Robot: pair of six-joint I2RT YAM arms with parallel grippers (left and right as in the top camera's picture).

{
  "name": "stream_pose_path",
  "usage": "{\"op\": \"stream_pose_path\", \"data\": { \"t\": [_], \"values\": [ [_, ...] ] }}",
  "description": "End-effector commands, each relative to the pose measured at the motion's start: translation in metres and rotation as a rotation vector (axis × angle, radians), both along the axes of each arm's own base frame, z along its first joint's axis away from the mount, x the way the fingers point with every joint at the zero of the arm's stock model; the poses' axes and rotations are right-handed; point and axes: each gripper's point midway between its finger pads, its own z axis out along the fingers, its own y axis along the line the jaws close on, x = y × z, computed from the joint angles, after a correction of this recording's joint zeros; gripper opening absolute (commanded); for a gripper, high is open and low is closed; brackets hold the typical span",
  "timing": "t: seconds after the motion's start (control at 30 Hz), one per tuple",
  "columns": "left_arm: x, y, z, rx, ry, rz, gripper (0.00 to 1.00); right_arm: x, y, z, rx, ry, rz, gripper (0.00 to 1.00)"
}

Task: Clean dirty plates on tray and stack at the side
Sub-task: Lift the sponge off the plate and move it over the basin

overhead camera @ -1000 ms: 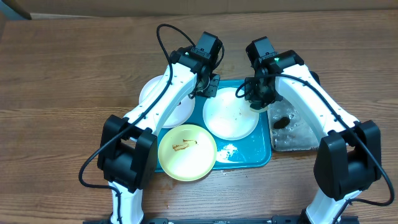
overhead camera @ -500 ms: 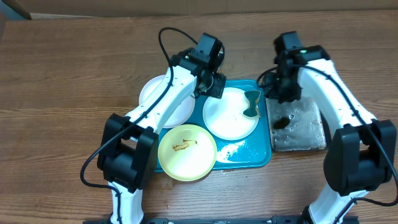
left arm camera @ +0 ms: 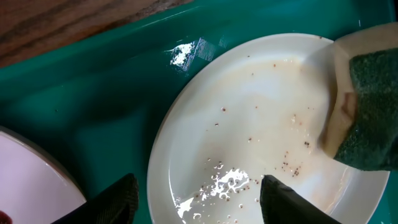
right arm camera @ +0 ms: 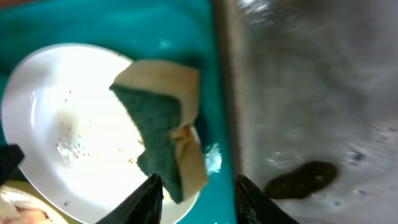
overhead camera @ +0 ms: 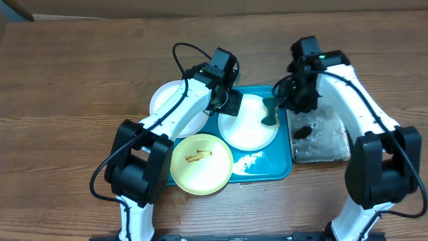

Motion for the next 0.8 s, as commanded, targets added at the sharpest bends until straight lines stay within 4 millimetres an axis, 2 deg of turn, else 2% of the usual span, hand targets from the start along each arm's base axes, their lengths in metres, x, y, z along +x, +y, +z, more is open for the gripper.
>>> {"op": "stream_pose_path", "data": {
  "t": [0.0, 0.23, 0.4, 0.43, 0.47, 0.5, 0.63, 0.7, 0.73, 0.77],
  "values": [
    [-0.002, -0.006, 0.010, -0.023, -0.018, -0.031, 0.64, -0.013, 0.014, -0.025, 0.004, 0.074, 0.039, 0.38],
    [-0.002, -0.006, 0.010, -0.024, -0.020, -0.031, 0.66, -0.020, 0.035, -0.046, 0.002, 0.110, 0.090, 0.38],
    [-0.002, -0.006, 0.010, -0.024, -0.020, -0.031, 0.66, -0.017, 0.038, -0.046, 0.007, 0.095, 0.091, 0.39],
    [-0.002, -0.006, 0.010, -0.024, -0.020, -0.031, 0.66, -0.017, 0.038, -0.046, 0.007, 0.096, 0.091, 0.37],
    [-0.002, -0.006, 0.010, -0.024, -0.020, -0.031, 0.65, -0.016, 0.037, -0.047, 0.006, 0.096, 0.089, 0.26],
    [-0.002, -0.006, 0.010, -0.024, -0.020, -0.031, 0.64, -0.016, 0.037, -0.047, 0.006, 0.096, 0.089, 0.04],
    [-0.002, -0.006, 0.010, -0.024, -0.019, -0.031, 0.63, -0.014, 0.038, -0.047, 0.008, 0.088, 0.089, 0.04],
    [-0.003, -0.006, 0.010, -0.022, -0.017, -0.031, 0.65, -0.014, 0.038, -0.047, 0.008, 0.090, 0.086, 0.08],
    [-0.003, -0.006, 0.010, -0.022, -0.016, -0.031, 0.65, -0.015, 0.038, -0.048, 0.008, 0.091, 0.086, 0.04],
    [-0.003, -0.005, 0.010, -0.022, -0.015, -0.031, 0.63, -0.015, 0.038, -0.049, 0.007, 0.094, 0.086, 0.04]
  ]
}}
